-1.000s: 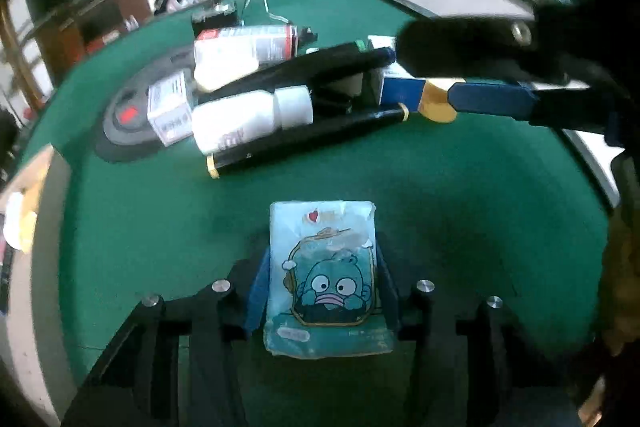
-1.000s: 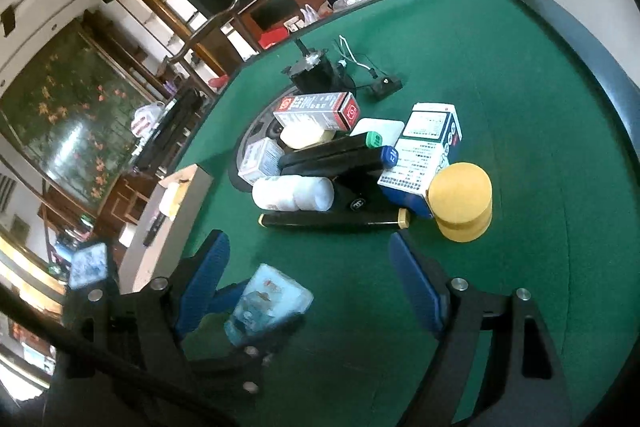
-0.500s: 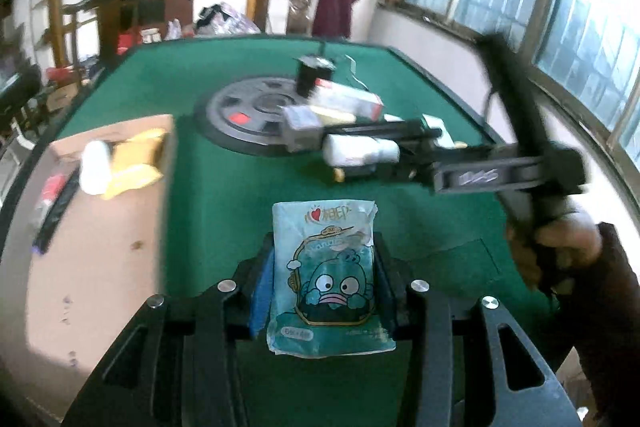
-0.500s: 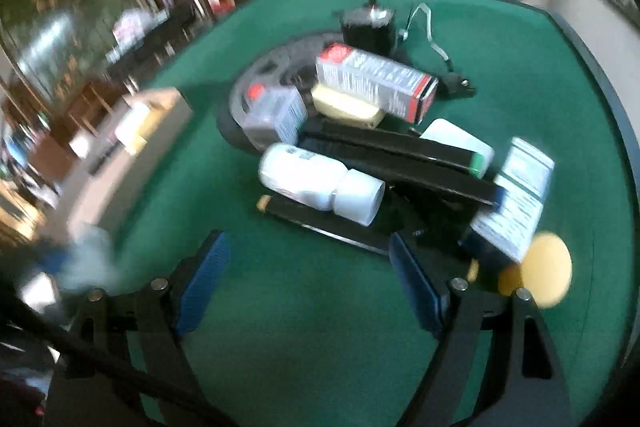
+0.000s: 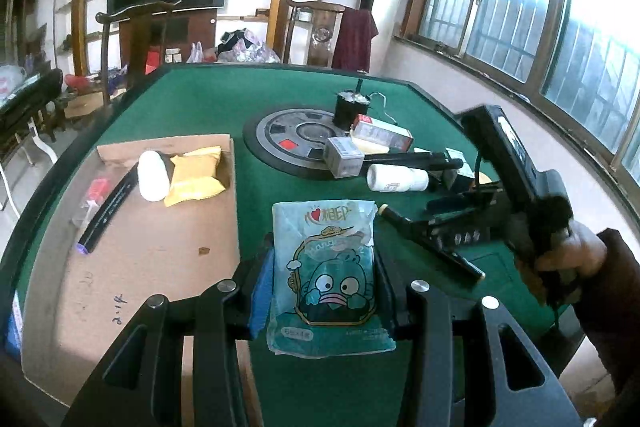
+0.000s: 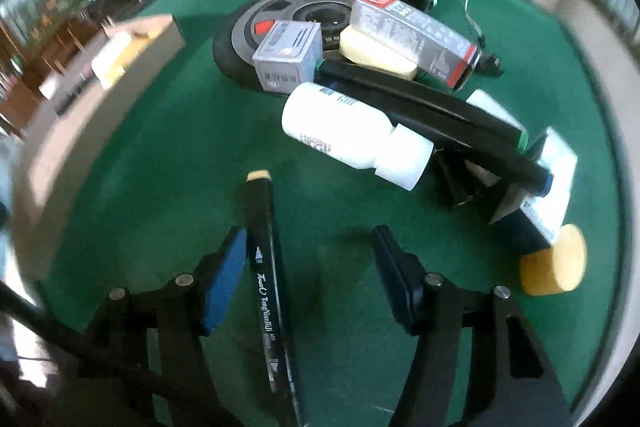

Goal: Organize objects
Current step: 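Lower the tissue pack into the box with the left gripper while the right gripper drops the marker in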

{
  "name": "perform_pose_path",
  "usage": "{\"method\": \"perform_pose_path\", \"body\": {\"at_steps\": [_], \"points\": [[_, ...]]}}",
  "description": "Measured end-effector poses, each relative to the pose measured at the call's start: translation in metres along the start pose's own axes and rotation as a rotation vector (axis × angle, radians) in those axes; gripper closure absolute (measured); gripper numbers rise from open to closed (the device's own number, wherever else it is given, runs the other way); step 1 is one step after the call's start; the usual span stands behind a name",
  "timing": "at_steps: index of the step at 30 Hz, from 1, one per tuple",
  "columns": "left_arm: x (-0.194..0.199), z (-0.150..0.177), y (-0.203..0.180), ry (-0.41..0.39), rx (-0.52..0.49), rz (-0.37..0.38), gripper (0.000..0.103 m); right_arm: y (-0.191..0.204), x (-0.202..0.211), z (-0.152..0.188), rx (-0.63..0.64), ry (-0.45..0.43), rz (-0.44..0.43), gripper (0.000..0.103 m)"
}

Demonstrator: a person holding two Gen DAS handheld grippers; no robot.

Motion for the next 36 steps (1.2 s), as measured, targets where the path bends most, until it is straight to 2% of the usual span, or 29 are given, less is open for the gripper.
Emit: {"method": "perform_pose_path", "body": {"at_steps": [2, 4, 7, 10, 11, 13, 14, 15, 22, 25, 31, 36], "points": [[0.001, 0.002, 0.002, -0.002, 0.002, 0.000, 0.065, 0.007, -0.001, 0.002, 0.018, -0.019, 0.041, 0.043], [0.004, 0.003, 0.006, -0.002, 0.007, -0.001, 0.065, 0.010, 0.000, 0.004, -0.021, -0.031, 0.016, 0.043], [0.009, 0.005, 0.008, -0.011, 0.004, -0.003, 0.065, 0.010, 0.008, 0.006, -0.044, -0.088, 0.024, 0.043], [0.012, 0.005, 0.009, -0.018, 0.006, -0.009, 0.065, 0.014, -0.003, 0.013, -0.045, -0.053, 0.026, 0.042], [0.014, 0.005, 0.010, -0.023, 0.009, -0.009, 0.065, 0.018, -0.004, 0.011, -0.025, -0.076, 0.051, 0.046], [0.019, 0.005, 0.011, -0.035, 0.012, -0.019, 0.065, 0.022, -0.002, 0.010, -0.016, -0.096, 0.032, 0.067], [0.021, 0.005, 0.012, -0.038, 0.014, -0.022, 0.065, 0.028, -0.002, 0.005, -0.022, -0.101, 0.038, 0.088], [0.023, 0.005, 0.015, -0.044, 0.018, -0.027, 0.065, 0.029, -0.003, 0.004, -0.031, -0.104, 0.032, 0.091], [0.040, 0.005, 0.038, -0.070, 0.037, -0.086, 0.065, 0.034, 0.012, 0.011, -0.154, -0.185, -0.160, 0.091], [0.046, 0.002, 0.052, -0.079, 0.039, -0.135, 0.065, 0.044, 0.029, 0.006, -0.182, -0.236, -0.251, 0.091], [0.060, -0.014, 0.098, -0.108, 0.056, -0.245, 0.065, 0.084, 0.059, -0.021, -0.152, -0.307, -0.393, 0.090], [0.058, -0.028, 0.131, -0.116, 0.046, -0.326, 0.065, 0.125, 0.070, -0.048, -0.106, -0.317, -0.508, 0.090]]}}
Point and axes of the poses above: each gripper's, at about its wrist camera, not at the fingertips, and x roughly against the way its jaws point, y to its left, z to its underside, the point moved 6 cm from there along -x, roughly the way its jaws point, and after that the axes turned 1 degree about -x, right-handed, at the moved point
